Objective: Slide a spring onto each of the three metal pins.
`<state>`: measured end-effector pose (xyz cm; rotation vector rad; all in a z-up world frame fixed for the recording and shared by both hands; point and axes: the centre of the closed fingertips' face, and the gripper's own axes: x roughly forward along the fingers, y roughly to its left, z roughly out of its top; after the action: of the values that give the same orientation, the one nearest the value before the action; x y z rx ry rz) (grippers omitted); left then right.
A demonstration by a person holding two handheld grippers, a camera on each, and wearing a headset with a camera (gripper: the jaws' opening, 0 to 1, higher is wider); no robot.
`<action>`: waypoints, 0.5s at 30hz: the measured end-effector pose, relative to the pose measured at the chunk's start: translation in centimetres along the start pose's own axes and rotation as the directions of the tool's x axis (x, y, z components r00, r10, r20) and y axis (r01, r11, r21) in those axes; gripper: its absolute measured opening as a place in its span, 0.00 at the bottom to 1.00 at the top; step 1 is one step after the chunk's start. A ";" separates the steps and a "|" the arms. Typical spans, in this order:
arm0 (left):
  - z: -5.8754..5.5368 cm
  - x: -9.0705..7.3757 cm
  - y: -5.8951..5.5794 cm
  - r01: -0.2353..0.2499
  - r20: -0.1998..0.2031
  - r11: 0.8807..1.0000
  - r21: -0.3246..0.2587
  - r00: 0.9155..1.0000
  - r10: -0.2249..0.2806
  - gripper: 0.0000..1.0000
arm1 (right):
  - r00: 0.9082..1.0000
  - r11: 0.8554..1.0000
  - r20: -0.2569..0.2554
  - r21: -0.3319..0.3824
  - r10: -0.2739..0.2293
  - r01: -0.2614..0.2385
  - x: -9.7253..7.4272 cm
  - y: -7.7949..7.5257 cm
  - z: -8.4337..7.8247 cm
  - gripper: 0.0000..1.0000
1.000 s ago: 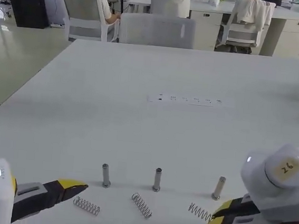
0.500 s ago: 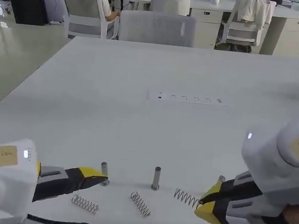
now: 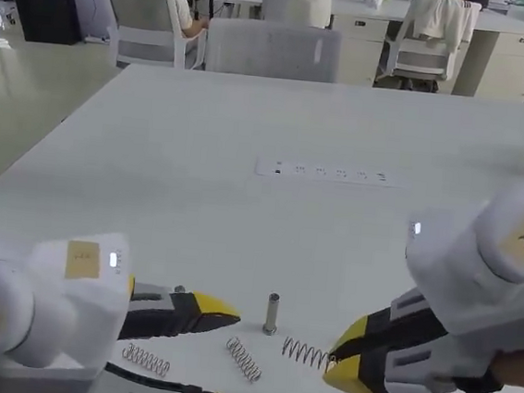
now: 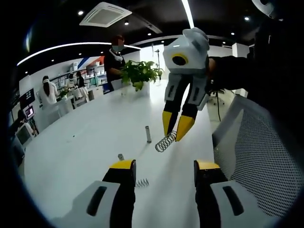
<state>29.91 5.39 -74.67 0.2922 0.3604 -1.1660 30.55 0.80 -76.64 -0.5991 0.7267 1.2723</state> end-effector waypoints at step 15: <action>0.4 0.9 -1.3 0.055 0.004 0.995 0.080 0.998 -0.056 0.31 | 0.997 0.992 -0.016 -0.099 0.072 -0.074 0.5 1.9 1.0 0.13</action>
<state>29.08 3.97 -74.78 0.3505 0.3186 -1.2375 28.90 2.18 -76.38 -0.6668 0.7037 1.3799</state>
